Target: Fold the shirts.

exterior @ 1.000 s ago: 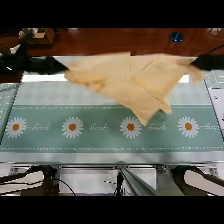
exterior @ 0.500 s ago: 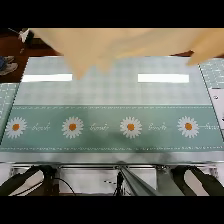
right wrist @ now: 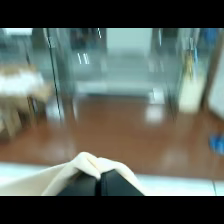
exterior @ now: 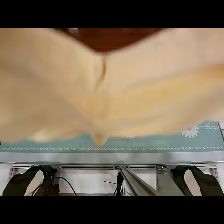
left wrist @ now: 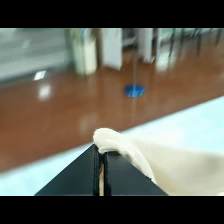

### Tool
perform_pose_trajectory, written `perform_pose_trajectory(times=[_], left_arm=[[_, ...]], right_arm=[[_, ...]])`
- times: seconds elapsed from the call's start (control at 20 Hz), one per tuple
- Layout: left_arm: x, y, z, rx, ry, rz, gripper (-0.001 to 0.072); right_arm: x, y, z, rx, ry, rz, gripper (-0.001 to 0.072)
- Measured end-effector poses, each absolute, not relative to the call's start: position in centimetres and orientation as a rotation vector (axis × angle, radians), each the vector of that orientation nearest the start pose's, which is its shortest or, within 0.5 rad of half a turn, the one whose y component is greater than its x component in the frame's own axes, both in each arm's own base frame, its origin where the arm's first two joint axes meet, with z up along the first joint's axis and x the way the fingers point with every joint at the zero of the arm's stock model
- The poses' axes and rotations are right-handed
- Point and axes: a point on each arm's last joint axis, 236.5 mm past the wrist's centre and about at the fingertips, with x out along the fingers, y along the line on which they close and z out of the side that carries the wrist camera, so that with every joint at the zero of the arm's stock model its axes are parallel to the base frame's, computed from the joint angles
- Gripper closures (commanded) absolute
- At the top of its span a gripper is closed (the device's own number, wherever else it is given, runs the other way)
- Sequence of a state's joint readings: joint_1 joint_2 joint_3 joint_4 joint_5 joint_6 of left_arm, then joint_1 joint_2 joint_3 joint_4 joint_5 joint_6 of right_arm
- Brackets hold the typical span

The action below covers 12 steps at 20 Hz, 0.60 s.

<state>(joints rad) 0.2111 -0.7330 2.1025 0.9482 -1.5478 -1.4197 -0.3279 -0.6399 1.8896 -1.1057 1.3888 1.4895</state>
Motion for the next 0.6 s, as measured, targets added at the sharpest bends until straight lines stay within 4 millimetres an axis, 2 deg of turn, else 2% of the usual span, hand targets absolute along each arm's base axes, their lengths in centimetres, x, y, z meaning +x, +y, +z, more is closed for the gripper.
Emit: perform_pose_trajectory(times=[0.15,0.3,0.45,0.55,0.6], left_arm=[[12.7,-10.0,46.5,0.024,0.249,-0.356,0.0684],[11.8,-10.0,43.9,-0.035,0.357,-0.349,0.0684],[13.2,-10.1,39.4,-0.090,0.523,-0.381,0.0684],[15.4,-9.7,35.0,-0.123,0.668,-0.398,0.0684],[17.0,-9.4,32.5,-0.147,0.737,-0.407,0.0685]], right_arm=[[16.2,4.7,43.5,0.086,0.302,0.100,0.0682],[15.3,5.5,39.8,0.133,0.464,0.126,0.0683],[16.4,5.5,34.7,0.185,0.656,0.159,0.0683],[18.1,4.7,30.0,0.218,0.807,0.167,0.0682],[19.6,3.9,27.4,0.243,0.879,0.151,0.0683]])
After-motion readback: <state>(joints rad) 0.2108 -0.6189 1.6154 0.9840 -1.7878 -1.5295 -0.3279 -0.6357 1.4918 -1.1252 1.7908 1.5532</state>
